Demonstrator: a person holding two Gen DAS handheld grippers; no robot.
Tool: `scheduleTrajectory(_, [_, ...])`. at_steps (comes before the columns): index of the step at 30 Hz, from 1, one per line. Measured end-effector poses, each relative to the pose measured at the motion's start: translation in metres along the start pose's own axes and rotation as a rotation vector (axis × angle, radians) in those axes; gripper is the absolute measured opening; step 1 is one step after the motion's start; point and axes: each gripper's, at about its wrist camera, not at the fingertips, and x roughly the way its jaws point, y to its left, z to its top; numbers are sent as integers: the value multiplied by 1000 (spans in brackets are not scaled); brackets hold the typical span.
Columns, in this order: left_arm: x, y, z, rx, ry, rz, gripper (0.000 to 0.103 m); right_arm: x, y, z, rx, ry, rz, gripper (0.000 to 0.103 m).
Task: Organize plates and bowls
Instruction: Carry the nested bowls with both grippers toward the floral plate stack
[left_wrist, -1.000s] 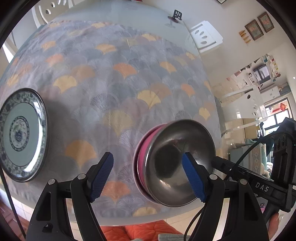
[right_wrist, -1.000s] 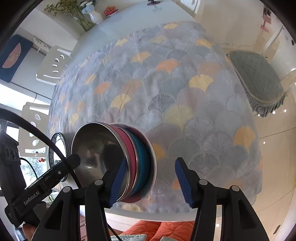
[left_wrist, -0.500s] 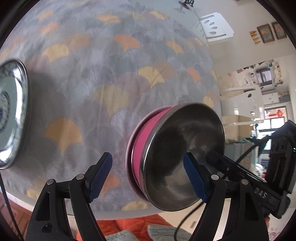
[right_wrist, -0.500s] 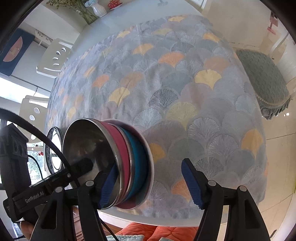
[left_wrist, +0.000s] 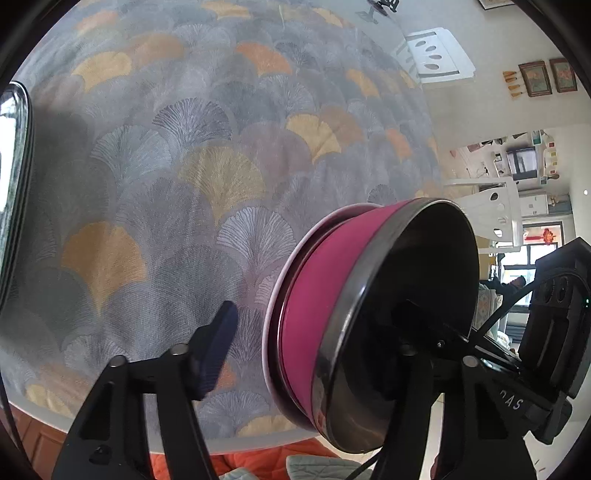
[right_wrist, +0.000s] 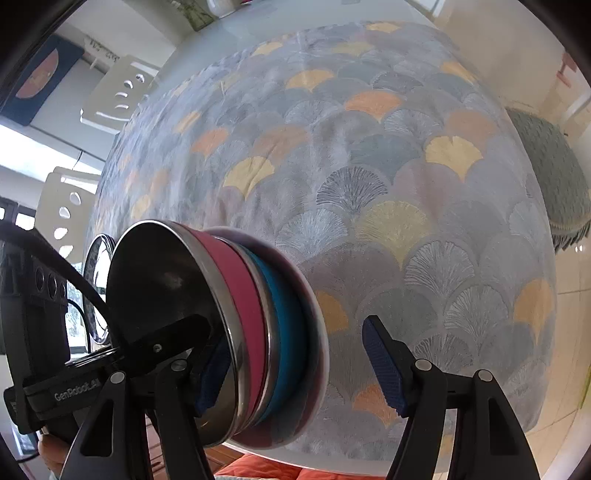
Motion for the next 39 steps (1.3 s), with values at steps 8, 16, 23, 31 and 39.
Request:
scheduleTrajectory(8, [4, -1, -1, -1, -2, -44, 52, 12, -5, -2, 12, 21, 78, 62])
scheduleTrajectory(16, [3, -5, -3, -2, -19, -33, 50, 14, 2, -5, 1, 25, 136, 49])
scheduleTrajectory(23, [-7, -5, -4, -30, -51, -26, 48, 7, 12, 0, -60, -2, 105, 48])
scheduleTrajectory(31, [-59, 6, 6, -62, -128, -27, 48, -12, 50, 16, -93, -32, 97, 48])
scheduleTrajectory(39, [-160, 33, 29, -21, -230, 16, 48, -40, 143, 32, -135, -130, 148, 48])
